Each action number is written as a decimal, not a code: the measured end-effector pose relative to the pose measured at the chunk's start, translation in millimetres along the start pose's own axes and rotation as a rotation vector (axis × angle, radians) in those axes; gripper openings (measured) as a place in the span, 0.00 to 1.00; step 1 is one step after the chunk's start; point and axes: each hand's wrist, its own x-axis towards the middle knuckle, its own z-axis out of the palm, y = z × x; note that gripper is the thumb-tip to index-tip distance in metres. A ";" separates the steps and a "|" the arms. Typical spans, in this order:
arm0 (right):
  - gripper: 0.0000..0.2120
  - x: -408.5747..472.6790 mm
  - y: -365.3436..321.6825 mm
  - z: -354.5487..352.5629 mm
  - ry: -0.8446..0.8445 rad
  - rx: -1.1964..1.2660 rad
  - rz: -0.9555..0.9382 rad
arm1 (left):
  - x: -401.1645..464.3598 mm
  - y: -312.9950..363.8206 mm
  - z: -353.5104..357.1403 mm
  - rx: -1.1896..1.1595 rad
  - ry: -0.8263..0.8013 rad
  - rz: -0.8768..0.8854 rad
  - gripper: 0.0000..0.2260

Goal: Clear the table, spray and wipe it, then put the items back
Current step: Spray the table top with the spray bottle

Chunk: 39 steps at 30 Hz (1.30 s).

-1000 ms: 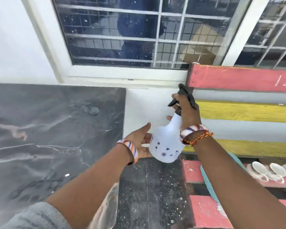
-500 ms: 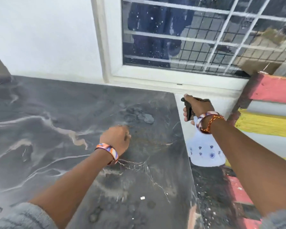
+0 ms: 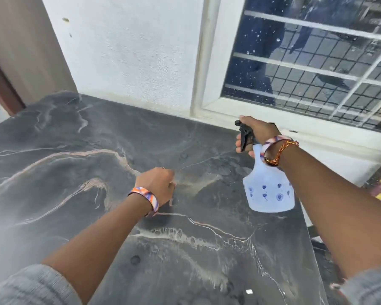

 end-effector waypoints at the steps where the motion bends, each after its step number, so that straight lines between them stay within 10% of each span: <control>1: 0.17 1.7 -7.3 17.7 -0.006 0.041 -0.039 | -2.7 -11.1 -3.1 -0.007 -0.012 -0.017 0.11; 19: 0.13 -5.5 -83.9 195.8 -0.324 0.006 -0.239 | -56.3 -114.4 -26.9 -0.161 -0.175 -0.188 0.10; 39: 0.14 -114.3 9.6 201.9 -0.497 -0.244 -0.152 | -155.7 -107.7 -50.7 -0.091 -0.227 -0.196 0.17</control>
